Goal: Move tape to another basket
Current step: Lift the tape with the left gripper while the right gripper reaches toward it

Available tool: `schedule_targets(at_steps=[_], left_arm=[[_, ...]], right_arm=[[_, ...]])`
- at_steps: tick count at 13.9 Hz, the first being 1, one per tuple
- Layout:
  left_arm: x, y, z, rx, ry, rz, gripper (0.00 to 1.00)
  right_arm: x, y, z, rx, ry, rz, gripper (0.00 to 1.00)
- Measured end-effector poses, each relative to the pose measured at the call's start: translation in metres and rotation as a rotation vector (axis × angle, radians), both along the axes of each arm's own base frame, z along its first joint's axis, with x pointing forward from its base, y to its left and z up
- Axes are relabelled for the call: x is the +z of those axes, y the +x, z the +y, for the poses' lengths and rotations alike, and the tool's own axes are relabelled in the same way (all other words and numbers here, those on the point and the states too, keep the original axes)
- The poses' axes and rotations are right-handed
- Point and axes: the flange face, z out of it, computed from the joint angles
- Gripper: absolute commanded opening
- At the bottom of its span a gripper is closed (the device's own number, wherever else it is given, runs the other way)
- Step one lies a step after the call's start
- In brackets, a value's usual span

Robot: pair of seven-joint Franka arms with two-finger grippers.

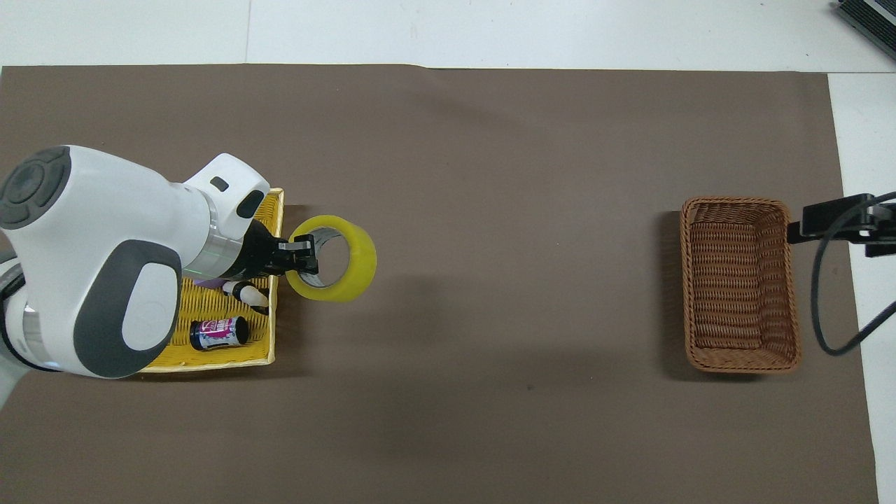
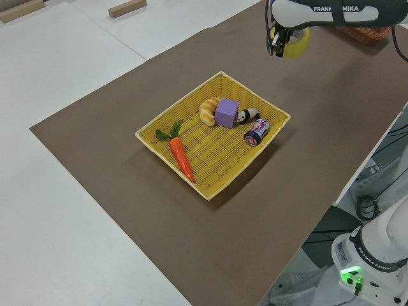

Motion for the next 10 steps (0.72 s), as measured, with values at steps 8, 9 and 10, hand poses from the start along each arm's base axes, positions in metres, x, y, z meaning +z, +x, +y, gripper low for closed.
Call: schedule_targets(at_steps=[8, 9, 10], left_arm=[[0.031, -0.022, -0.064, -0.068, -0.112, -0.03, 0.0], [0.031, -0.024, -0.069, -0.074, -0.118, -0.033, 0.0], [0.032, -0.025, -0.072, -0.079, -0.121, -0.034, 0.0]], right_arm=[[-0.097, 0.054, 0.121, 0.121, 0.304, -0.006, 1.0], [-0.098, 0.053, 0.132, 0.117, 0.345, 0.003, 1.0], [-0.098, 0.052, 0.144, 0.105, 0.384, 0.007, 1.0]])
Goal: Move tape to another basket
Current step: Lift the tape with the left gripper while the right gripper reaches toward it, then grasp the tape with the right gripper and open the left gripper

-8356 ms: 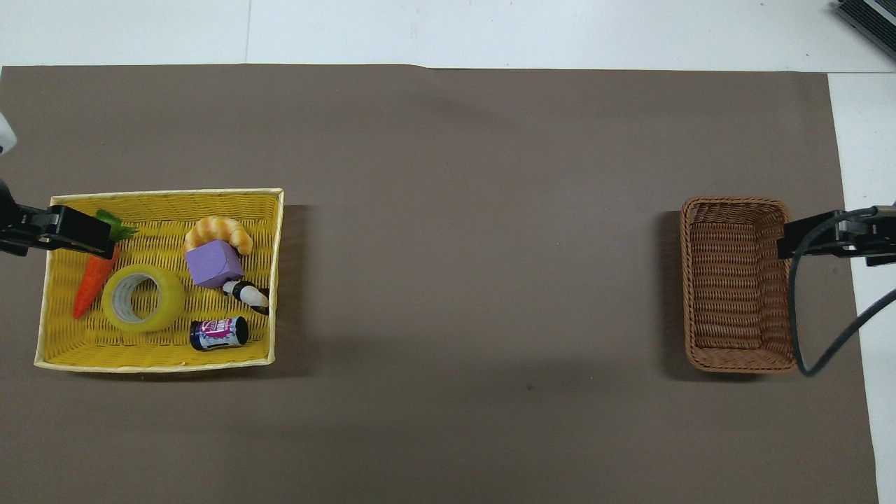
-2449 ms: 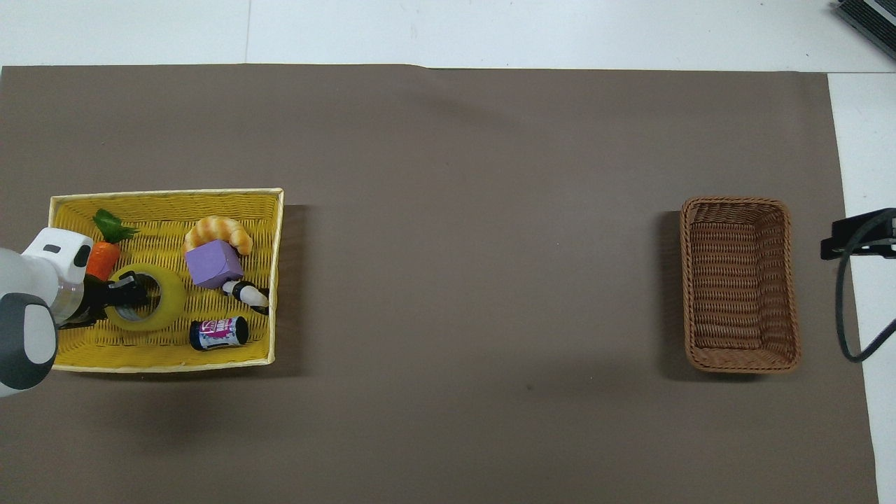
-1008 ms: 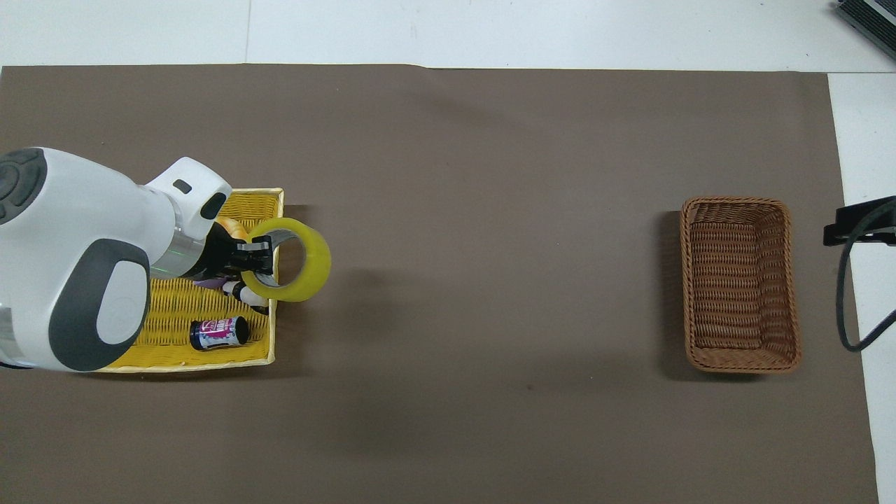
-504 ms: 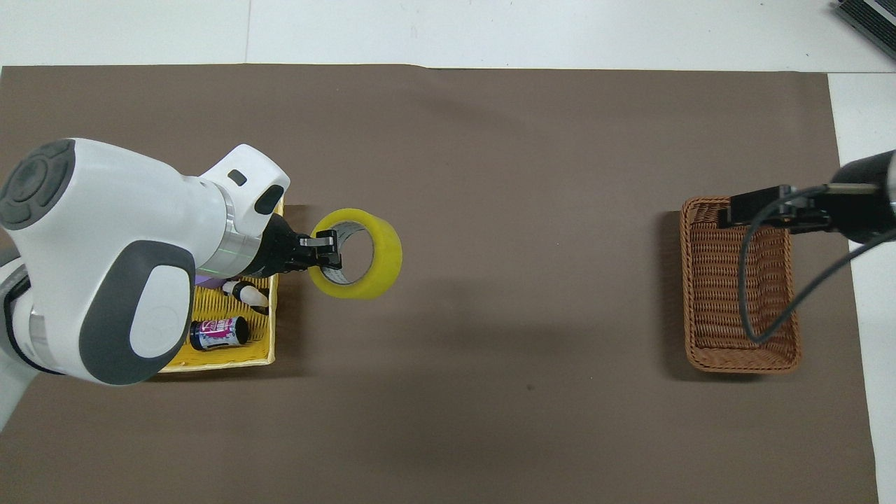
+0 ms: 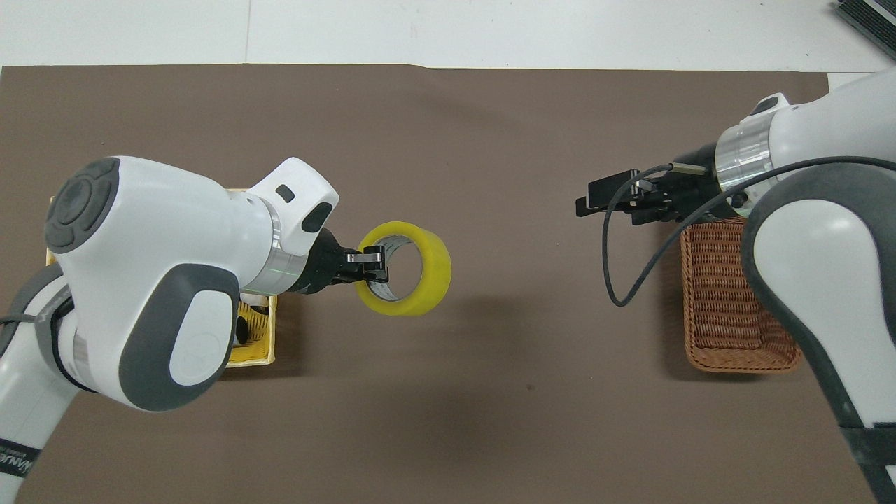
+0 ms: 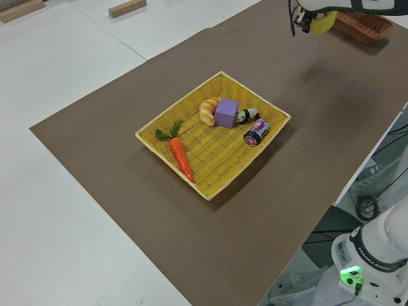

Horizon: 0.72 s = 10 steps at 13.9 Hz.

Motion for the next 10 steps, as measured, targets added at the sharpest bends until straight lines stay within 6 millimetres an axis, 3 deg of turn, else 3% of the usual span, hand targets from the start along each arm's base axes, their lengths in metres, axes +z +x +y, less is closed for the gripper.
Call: schedule_targets(at_steps=[4, 6, 10], left_arm=[[0.004, -0.004, -0.013, -0.002, -0.03, -0.021, 0.0], [0.007, -0.003, -0.017, 0.012, -0.053, -0.044, 0.0], [0.011, -0.008, -0.034, 0.004, -0.073, -0.084, 0.0]], right_arm=[[0.0, -0.009, 0.065, -0.113, 0.15, -0.004, 1.0], [-0.007, -0.023, 0.089, -0.146, 0.2, -0.001, 1.0], [-0.007, -0.045, 0.102, -0.176, 0.291, 0.052, 1.0]])
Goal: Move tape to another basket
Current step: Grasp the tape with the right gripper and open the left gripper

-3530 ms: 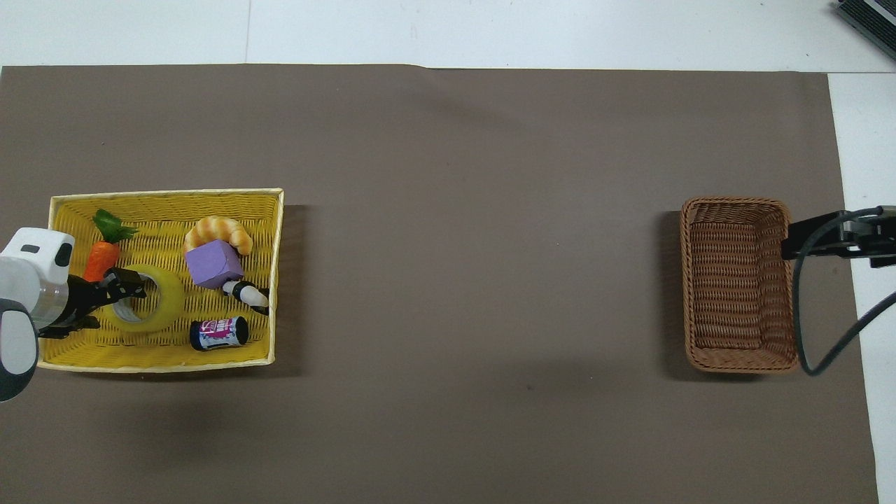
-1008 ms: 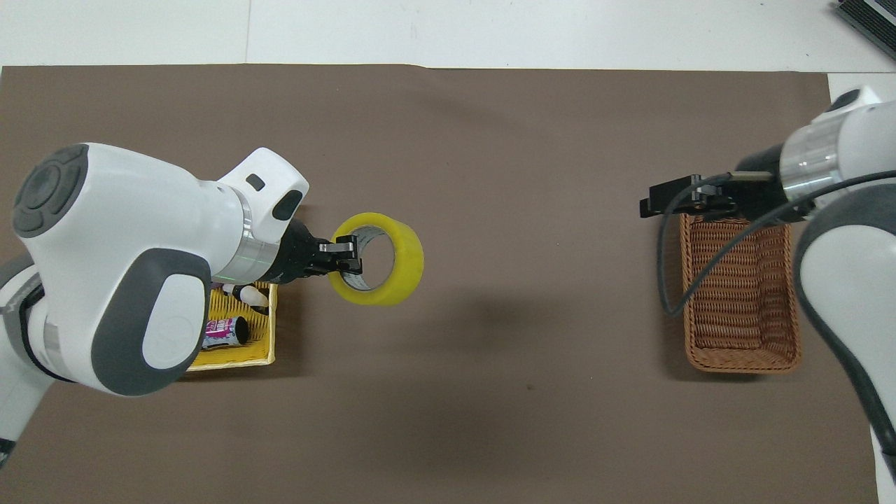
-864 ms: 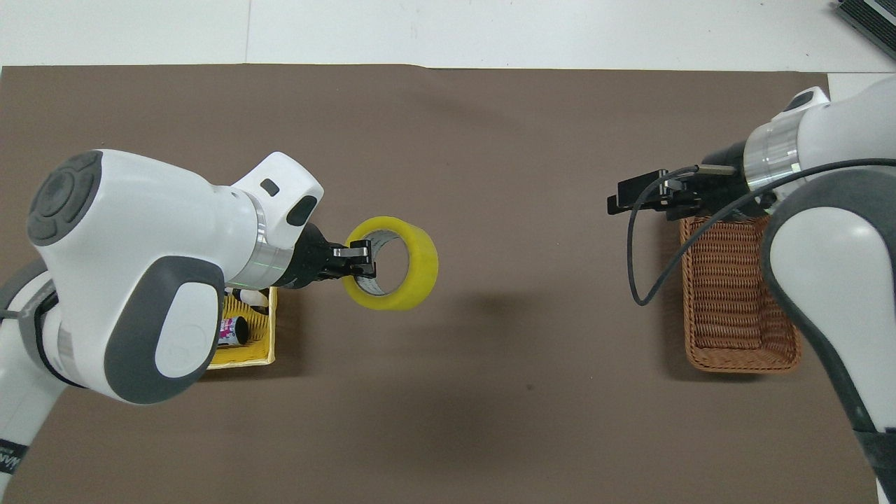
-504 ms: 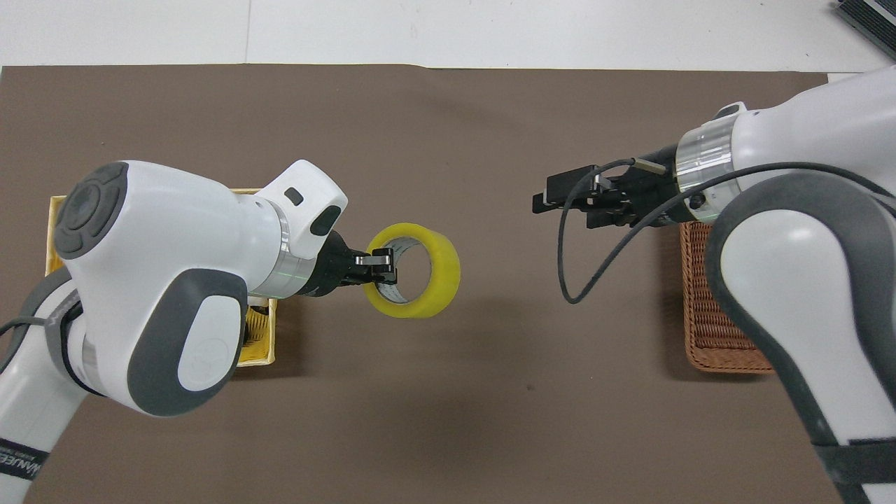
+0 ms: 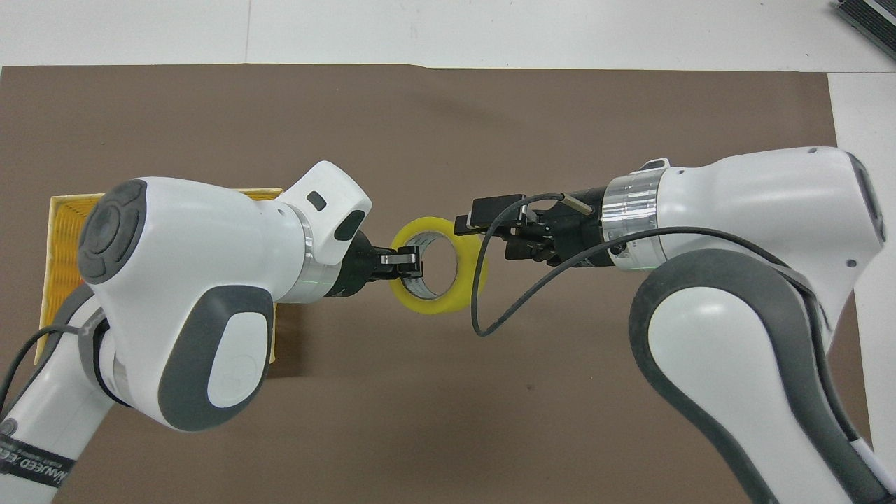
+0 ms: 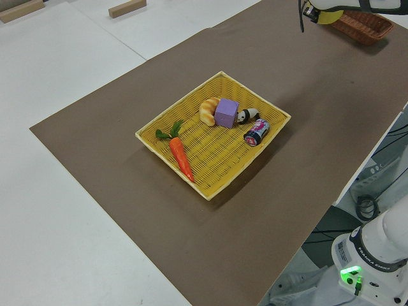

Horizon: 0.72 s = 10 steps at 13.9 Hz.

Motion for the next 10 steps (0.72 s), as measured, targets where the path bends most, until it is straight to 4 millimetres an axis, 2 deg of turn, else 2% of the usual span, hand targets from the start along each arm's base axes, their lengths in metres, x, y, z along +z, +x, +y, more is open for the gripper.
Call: schedule_targets(at_steps=[7, 8, 9, 10], left_arm=[[0.007, 0.0, -0.011, 0.031, -0.06, -0.036, 0.0], [0.008, 0.0, -0.013, 0.035, -0.071, -0.039, 0.0], [0.009, -0.001, -0.015, 0.036, -0.078, -0.043, 0.0], [0.01, -0.003, -0.018, 0.035, -0.082, -0.046, 0.0]], right_arm=[[-0.005, -0.015, -0.003, -0.005, 0.017, 0.028, 1.0], [-0.004, -0.016, 0.0, -0.008, 0.018, 0.028, 0.92], [-0.004, -0.018, 0.004, -0.012, 0.018, 0.024, 0.73], [-0.005, -0.018, 0.005, -0.014, 0.017, 0.023, 0.5]])
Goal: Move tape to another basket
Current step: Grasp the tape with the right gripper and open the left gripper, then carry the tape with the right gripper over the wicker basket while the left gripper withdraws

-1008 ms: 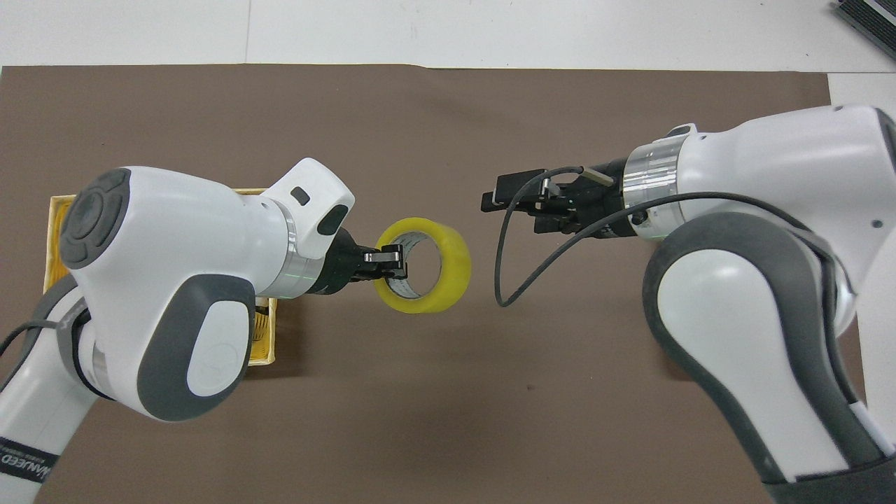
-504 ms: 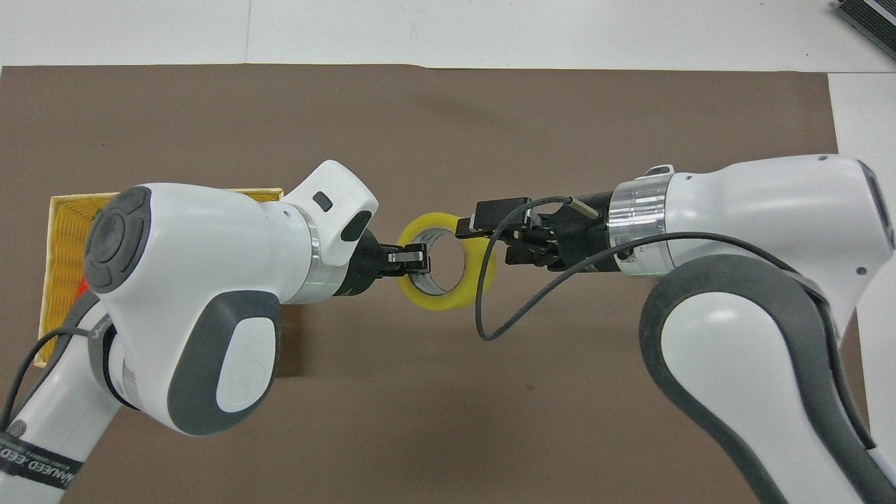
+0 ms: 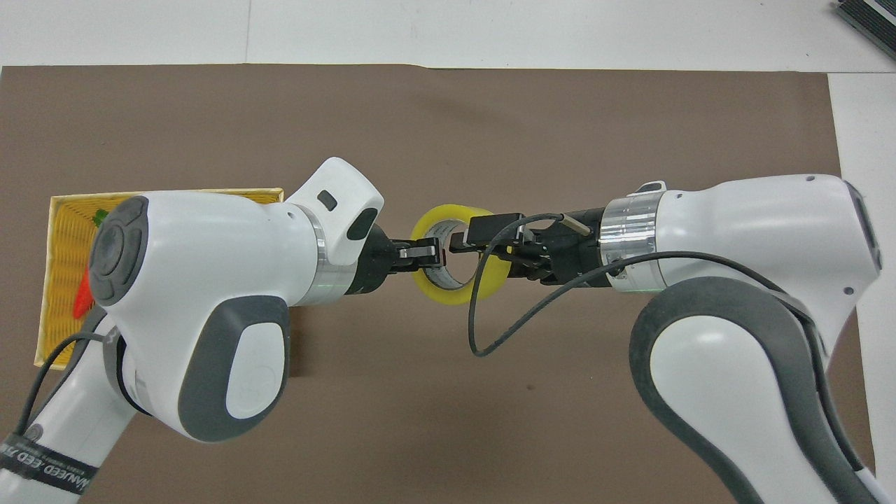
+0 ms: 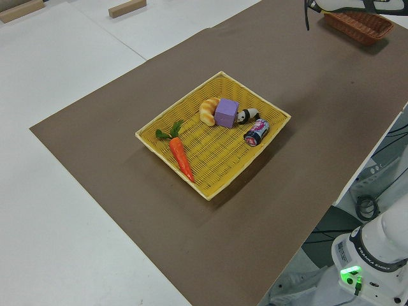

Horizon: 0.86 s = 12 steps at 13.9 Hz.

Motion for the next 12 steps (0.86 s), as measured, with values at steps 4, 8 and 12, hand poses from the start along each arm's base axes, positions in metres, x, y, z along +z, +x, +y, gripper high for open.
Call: schedule_targets(at_steps=[4, 8, 12], left_arm=[[0.0006, -0.0033, -0.0066, 0.006, -0.016, 0.008, 0.3], [0.0014, -0.0043, -0.0086, 0.029, -0.033, 0.027, 1.0], [0.0024, -0.0023, -0.0054, 0.103, -0.055, 0.077, 1.0]], right_arm=[[-0.0019, 0.0, -0.002, -0.006, 0.0, 0.006, 0.04], [-0.0032, 0.001, -0.0047, -0.04, 0.001, 0.039, 0.0], [-0.003, 0.003, -0.0093, -0.053, 0.002, 0.041, 0.0]])
